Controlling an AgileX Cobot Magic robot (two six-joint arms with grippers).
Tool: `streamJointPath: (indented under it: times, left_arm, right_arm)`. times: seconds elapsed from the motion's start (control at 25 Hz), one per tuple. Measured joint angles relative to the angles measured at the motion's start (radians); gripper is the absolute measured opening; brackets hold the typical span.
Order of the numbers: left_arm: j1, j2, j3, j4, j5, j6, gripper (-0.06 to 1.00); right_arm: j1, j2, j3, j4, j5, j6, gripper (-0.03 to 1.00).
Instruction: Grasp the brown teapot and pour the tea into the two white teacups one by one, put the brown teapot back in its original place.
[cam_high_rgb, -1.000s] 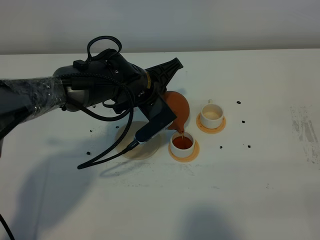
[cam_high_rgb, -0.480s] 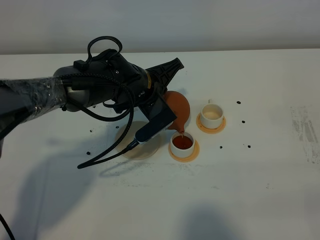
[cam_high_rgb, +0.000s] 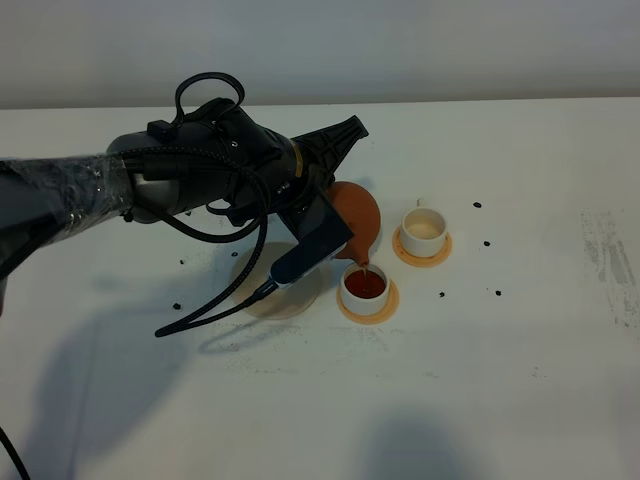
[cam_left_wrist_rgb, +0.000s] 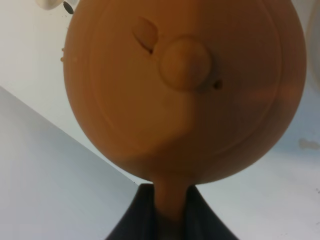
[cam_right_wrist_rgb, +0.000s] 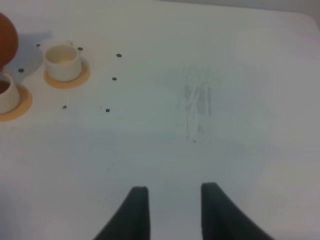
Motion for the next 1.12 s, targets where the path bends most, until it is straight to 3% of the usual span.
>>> streamJointPath:
  times: [0.28,0.68,1.12]
  left_arm:
    - [0.0,-0.004,0.0,-0.013,0.018,-0.019,0.09]
    - [0.003,-0.043,0.0,-0.037,0.122,-0.198,0.09]
    - [0.022,-0.107,0.0,-0.174,0.264,-0.306,0.09]
  right_arm:
    - [0.0,0.0,0.0,0.0,0.0,0.0,0.26]
    - [0.0,0.0,0.0,0.0,0.0,0.0,0.26]
    - [0.0,0.0,0.0,0.0,0.0,0.0,0.26]
